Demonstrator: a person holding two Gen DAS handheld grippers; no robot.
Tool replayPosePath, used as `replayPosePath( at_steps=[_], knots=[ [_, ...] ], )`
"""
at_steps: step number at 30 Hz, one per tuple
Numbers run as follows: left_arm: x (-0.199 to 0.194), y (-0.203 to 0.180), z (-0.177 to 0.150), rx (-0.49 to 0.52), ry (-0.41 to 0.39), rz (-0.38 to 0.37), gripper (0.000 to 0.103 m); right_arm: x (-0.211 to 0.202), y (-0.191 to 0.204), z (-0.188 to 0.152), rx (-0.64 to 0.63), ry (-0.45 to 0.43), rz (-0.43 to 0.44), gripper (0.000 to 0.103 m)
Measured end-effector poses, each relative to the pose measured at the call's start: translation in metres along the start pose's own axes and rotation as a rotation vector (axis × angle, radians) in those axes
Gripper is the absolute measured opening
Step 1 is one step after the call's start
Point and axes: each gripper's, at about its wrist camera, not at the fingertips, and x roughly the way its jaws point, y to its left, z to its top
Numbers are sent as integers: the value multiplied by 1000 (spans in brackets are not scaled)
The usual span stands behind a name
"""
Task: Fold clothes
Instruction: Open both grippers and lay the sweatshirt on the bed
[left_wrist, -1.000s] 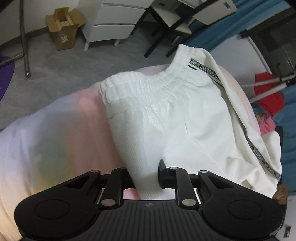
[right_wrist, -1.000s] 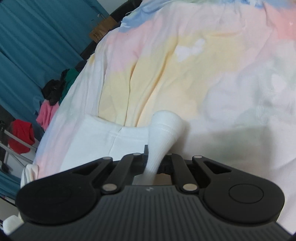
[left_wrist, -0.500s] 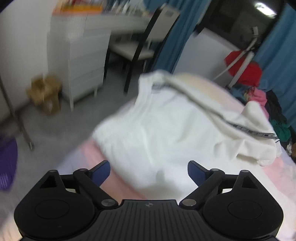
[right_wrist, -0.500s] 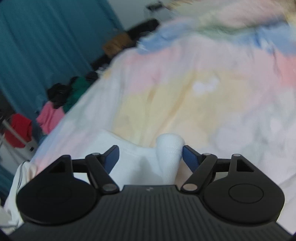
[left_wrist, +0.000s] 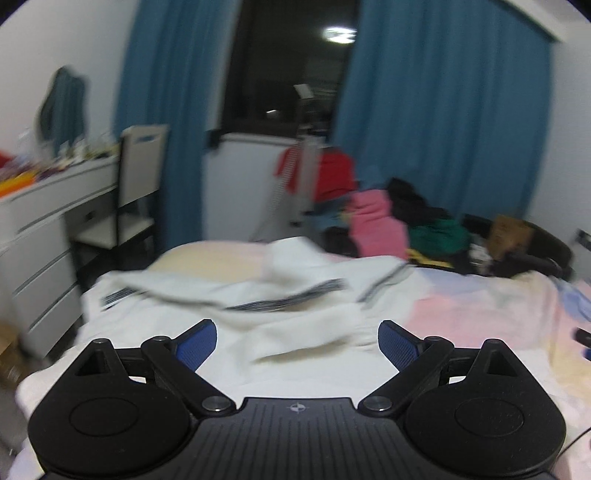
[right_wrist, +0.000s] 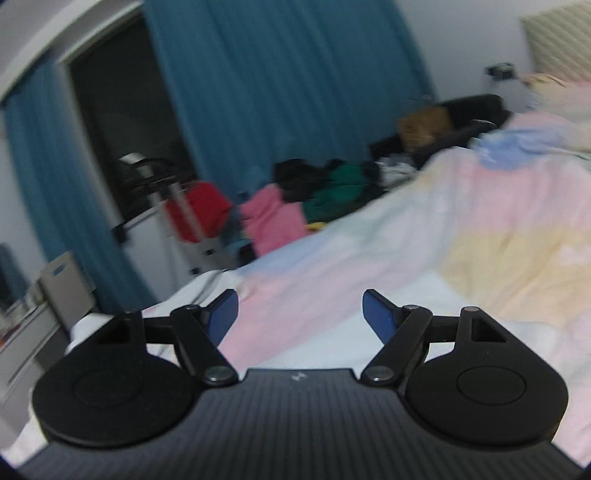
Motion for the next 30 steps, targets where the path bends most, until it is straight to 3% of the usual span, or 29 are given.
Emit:
replayPosePath(
  at_steps=[4,8,10,13,18,23,27,30],
  knots=[
    [7,-42,-3,6,-7,-86,96,-9,25,-7,-93,-9,72,77],
    [16,-74,-11,33,-19,-135,96,-10,33,-11,-106,2,131,77],
    [21,-87,-19,61,-32,-135,96,-3,32,-14,-67,32,157,77],
    [27,-89,-30,56,-59,-206,98,13,29,-27,-6,115,199,77],
    [41,-85,-46,56,-32,-279,99,47,28,-41,-49,235,280,74],
    [81,-75,-70,103,-48,-319,99,132,54,-47,-30,319,266,74],
    [122,-56,-85,116,-56,-329,99,228,82,-52,22,386,250,74],
    [156,-37,-91,38,5,-316,99,300,97,-52,119,409,229,74]
  ],
)
